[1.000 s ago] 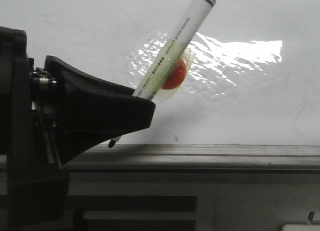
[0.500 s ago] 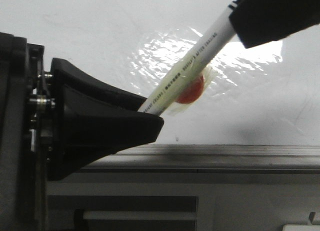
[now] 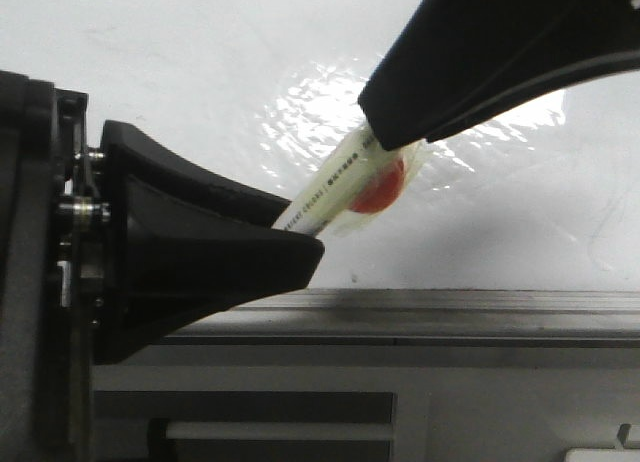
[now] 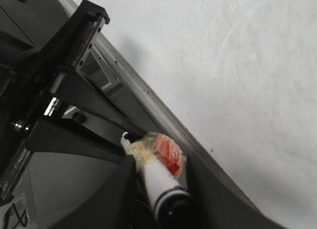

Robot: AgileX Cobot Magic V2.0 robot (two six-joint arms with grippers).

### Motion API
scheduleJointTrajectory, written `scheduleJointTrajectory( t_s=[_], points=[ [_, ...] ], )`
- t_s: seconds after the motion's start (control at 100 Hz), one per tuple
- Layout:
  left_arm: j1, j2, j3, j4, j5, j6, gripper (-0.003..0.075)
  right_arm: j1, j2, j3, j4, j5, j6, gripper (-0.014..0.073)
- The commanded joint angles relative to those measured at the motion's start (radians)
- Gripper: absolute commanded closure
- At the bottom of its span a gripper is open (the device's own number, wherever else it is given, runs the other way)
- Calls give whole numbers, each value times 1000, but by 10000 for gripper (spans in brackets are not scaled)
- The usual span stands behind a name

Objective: Write number 9 on whiteboard

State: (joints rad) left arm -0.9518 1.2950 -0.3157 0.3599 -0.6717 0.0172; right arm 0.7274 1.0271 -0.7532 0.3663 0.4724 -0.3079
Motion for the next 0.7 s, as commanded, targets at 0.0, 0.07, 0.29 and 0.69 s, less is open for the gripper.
scheduleJointTrajectory(
  t_s=[0.0, 0.07, 0.29, 0.69],
  points=[
    [-3, -25, -28, -8, -90, 0, 741, 1, -1, -37, 21, -59, -9, 482],
    [-3, -25, -28, -8, -90, 0, 741, 1, 1, -37, 24, -52, -9, 549],
    [-3, -25, -28, -8, -90, 0, 667, 1, 1, -37, 24, -43, -9, 662],
    [2, -194, 36, -276, -51, 0, 428, 1, -100, -37, -42, -76, -8, 659]
  ],
)
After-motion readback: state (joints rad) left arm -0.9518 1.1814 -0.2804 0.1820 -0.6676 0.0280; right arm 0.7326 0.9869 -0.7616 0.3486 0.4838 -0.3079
